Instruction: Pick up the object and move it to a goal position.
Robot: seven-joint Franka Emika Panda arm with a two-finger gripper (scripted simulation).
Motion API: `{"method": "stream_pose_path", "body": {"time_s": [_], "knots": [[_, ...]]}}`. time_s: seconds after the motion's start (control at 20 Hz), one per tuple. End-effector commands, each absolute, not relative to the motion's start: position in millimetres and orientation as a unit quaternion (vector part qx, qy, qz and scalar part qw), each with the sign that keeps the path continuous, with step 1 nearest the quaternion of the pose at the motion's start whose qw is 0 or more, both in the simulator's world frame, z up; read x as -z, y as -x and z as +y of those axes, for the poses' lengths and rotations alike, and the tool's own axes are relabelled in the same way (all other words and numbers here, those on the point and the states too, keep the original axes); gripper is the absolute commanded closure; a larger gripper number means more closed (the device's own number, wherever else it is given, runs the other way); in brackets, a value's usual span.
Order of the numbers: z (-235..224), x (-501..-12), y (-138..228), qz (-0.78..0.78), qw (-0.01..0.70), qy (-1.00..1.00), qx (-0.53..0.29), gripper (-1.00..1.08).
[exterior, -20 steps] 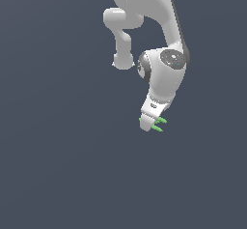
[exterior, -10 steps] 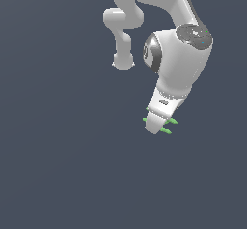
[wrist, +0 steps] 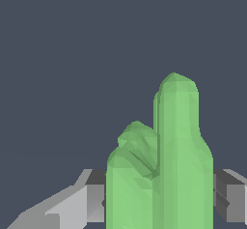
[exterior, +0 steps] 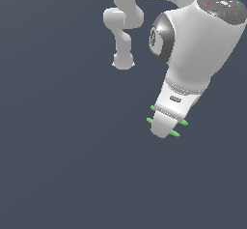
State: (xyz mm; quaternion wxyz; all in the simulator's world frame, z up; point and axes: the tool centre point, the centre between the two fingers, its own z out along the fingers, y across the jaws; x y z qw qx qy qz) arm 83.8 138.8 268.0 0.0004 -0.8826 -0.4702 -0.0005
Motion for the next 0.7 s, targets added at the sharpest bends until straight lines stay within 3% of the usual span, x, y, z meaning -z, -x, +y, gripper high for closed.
{"method": "stream_pose_path", "body": {"time_s": [0.0,0.65], "knots": [[139,-276,-90,-0.47,0.0,0.883,0.0,1.08],[141,-293,-102,-0.47,0.0,0.883,0.0,1.08]]}}
